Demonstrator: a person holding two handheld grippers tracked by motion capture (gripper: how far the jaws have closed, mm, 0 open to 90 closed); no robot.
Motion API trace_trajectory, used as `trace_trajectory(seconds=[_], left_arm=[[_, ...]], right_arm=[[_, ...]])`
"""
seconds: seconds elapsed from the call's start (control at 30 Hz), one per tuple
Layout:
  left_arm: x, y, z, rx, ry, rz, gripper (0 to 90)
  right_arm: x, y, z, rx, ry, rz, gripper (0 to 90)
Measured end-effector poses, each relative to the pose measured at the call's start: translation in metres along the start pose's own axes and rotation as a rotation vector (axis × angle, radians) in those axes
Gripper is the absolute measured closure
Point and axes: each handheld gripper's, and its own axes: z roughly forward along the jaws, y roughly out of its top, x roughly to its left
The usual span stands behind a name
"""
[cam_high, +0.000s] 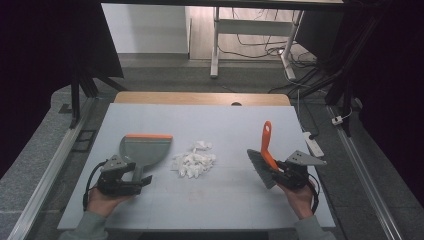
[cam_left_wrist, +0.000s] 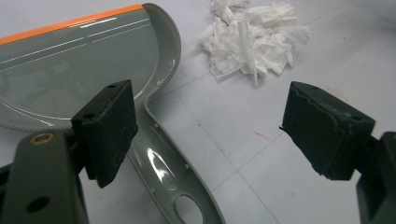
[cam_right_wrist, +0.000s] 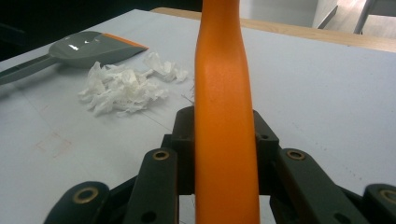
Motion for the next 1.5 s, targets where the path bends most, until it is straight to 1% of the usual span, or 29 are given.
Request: trace_trajectory(seconds=[0.1, 0.33, 0.4, 1.13, 1.33, 1.37, 1.5], left_arm=[[0.0, 0.0, 0.0, 0.0, 0.002, -0.004, 18.7], [-0.001, 0.002, -0.002, -0.005, 0.006, -0.002, 18.8], [-0.001, 0.002, -0.003, -0.008, 0.005, -0.011, 18.8], [-0.003, 0.005, -0.004, 0.002, 0.005, 0.005, 19.4], [-0.005, 0.007, -0.005, 0.004, 0.002, 0.005, 19.3], [-0.005, 0.008, -0.005, 0.005, 0.0, 0.011, 19.2], [-0.009, 0.012, -0.006, 0.013, 0.009, 0.008, 19.2]], right_arm=[[0.0, -0.001, 0.0, -0.002, 0.003, 0.009, 70.6], [0.001, -0.001, -0.001, -0.006, 0.0, 0.003, 70.6], [0.001, -0.001, -0.001, -0.004, 0.001, 0.002, 70.6], [0.002, -0.001, -0.002, -0.014, -0.006, 0.002, 70.6], [0.002, -0.001, -0.003, -0.016, -0.005, 0.004, 70.6], [0.002, -0.001, -0.003, -0.016, -0.007, 0.006, 70.6], [0.002, -0.001, -0.004, -0.017, -0.006, 0.01, 70.6]])
